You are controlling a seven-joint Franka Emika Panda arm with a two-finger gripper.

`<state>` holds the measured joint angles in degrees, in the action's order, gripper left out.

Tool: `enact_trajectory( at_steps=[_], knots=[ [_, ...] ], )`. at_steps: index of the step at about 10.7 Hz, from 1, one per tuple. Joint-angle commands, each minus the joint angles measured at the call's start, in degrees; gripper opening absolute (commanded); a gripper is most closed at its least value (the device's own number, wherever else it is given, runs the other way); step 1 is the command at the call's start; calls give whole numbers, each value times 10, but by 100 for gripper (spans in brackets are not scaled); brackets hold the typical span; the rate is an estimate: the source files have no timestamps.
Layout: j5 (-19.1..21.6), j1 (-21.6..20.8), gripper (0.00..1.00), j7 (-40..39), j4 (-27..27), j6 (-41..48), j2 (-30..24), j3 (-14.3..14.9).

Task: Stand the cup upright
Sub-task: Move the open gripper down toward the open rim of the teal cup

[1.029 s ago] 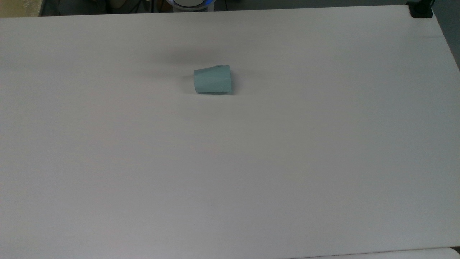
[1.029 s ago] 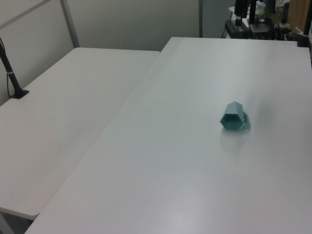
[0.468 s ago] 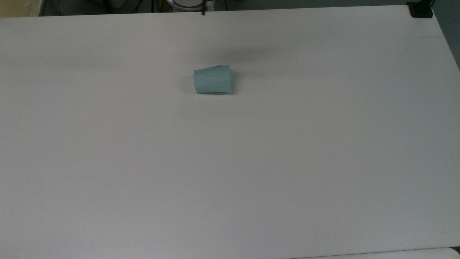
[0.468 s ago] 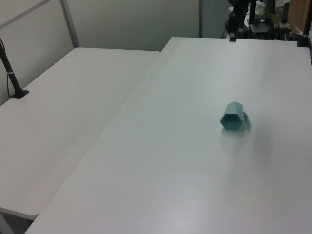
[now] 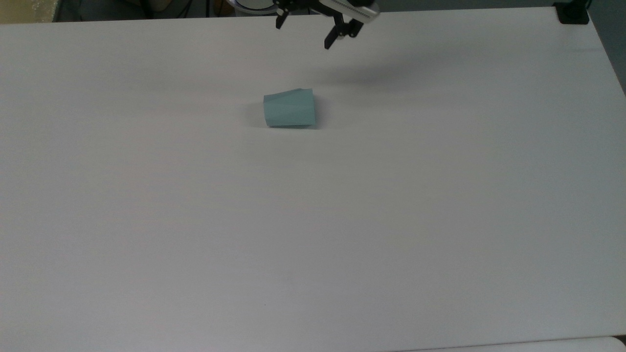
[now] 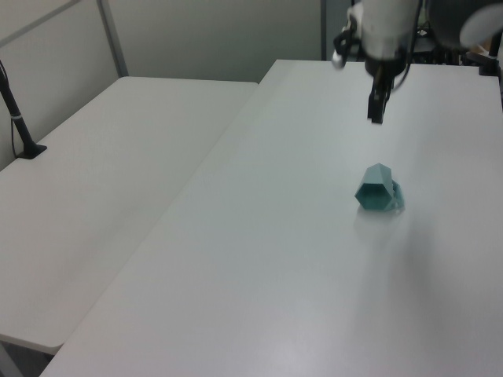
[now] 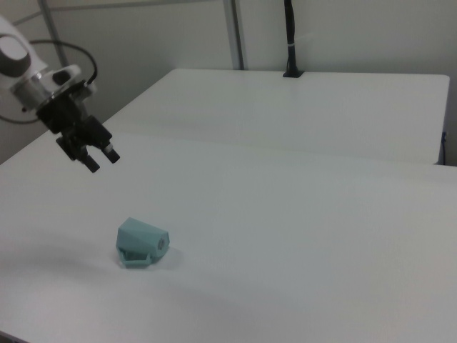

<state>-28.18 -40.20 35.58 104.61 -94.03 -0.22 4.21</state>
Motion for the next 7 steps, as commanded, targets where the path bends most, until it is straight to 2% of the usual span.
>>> enact_trajectory(
  at_steps=[1,4,7],
  knots=[
    [-103,-69,100,119,-2,9,78,7],
    [-151,-107,100,139,-6,37,132,6],
    [-170,-131,100,141,-18,68,184,7]
  ],
)
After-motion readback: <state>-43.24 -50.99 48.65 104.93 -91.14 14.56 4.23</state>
